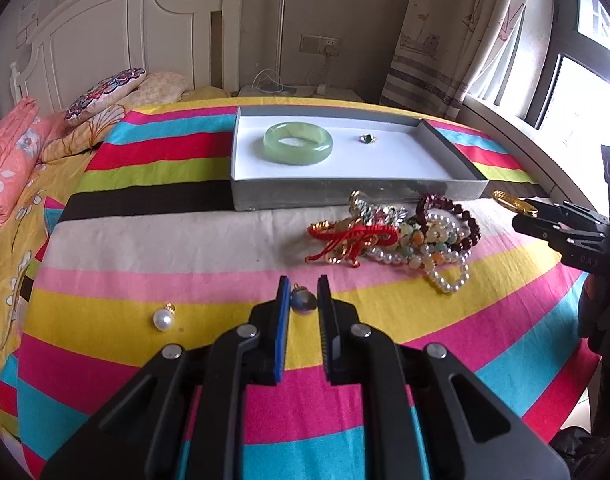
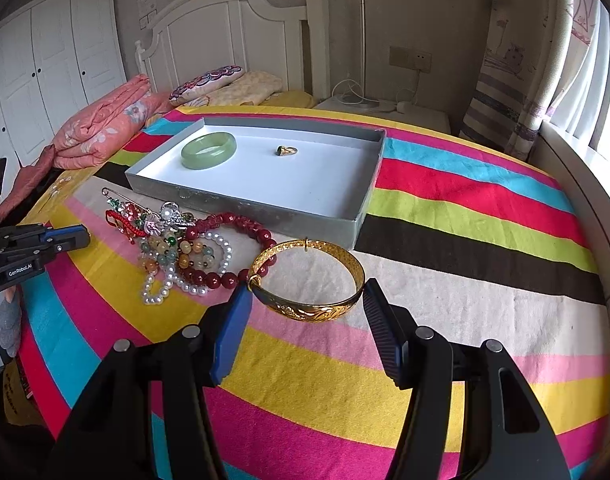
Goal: Organize jewelry
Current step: 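Carry the pearl earring and gold bangle into the box and release both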
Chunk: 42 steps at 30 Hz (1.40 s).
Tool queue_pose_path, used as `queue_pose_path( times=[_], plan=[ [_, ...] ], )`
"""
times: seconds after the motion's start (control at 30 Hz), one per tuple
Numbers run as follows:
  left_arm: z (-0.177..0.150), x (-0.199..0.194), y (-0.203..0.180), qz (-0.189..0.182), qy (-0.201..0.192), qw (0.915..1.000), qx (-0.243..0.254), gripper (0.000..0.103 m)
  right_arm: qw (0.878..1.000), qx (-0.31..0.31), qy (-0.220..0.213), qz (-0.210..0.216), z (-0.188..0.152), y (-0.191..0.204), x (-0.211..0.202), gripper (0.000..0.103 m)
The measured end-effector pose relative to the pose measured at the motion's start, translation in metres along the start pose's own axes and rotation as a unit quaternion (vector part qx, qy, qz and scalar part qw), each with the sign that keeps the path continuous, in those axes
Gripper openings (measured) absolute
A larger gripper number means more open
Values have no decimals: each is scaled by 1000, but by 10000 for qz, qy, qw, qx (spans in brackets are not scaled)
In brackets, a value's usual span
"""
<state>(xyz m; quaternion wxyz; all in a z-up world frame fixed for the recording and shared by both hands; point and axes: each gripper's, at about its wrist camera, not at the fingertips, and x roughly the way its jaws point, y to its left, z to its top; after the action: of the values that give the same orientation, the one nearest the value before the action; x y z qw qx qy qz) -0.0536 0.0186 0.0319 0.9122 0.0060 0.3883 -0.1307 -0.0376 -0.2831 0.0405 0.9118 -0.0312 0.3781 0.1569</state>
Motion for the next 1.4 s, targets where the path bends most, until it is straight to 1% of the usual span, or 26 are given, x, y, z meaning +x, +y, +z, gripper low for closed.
queue_pose_path(
  times=[0.23, 0.4, 0.53, 0.6, 0.73, 0.8, 0.93, 1.1, 1.2, 1.27, 1.3, 1.4],
  plan=[
    [43, -7, -18, -99, -266, 9993, 235, 13, 9999, -71, -147, -48, 13, 6, -1, 57],
    [71, 7, -36, -199, -252, 9989, 352, 13, 9995, -55, -309, -6, 29, 6, 0, 57],
    [97, 29, -43, -292, -121, 9991, 278, 13, 9992, 3, -388, 126, 47, 6, 9, 57],
    [110, 42, -44, -381, 22, 9991, 196, 13, 9993, 8, -355, 122, 56, 6, 20, 57],
    [133, 70, -50, -233, 266, 9992, 187, 13, 9995, 118, -290, 98, 74, 1, 44, 57],
    [142, 84, -54, -180, 395, 9990, 124, 13, 9996, 133, -263, 19, 83, -2, 56, 57],
    [153, 114, -57, -92, 695, 9975, -75, 13, 9997, 138, -150, -130, 99, -7, 80, 57],
    [161, 143, -55, 96, 879, 9956, -319, 13, 9994, 118, 24, -331, 114, -13, 108, 57],
    [163, 158, -51, 129, 1033, 9932, -515, 13, 9989, 215, 188, -374, 120, -20, 126, 57],
    [163, 167, -53, 178, 1097, 9923, -541, 13, 9983, 248, 346, -402, 123, -23, 139, 57],
    [163, 171, -54, 195, 1113, 9921, -537, 13, 9982, 198, 333, -450, 125, -22, 141, 57],
    [162, 178, -59, 266, 1154, 9917, -498, 13, 9971, 75, 498, -562, 128, -15, 151, 57]
  ],
)
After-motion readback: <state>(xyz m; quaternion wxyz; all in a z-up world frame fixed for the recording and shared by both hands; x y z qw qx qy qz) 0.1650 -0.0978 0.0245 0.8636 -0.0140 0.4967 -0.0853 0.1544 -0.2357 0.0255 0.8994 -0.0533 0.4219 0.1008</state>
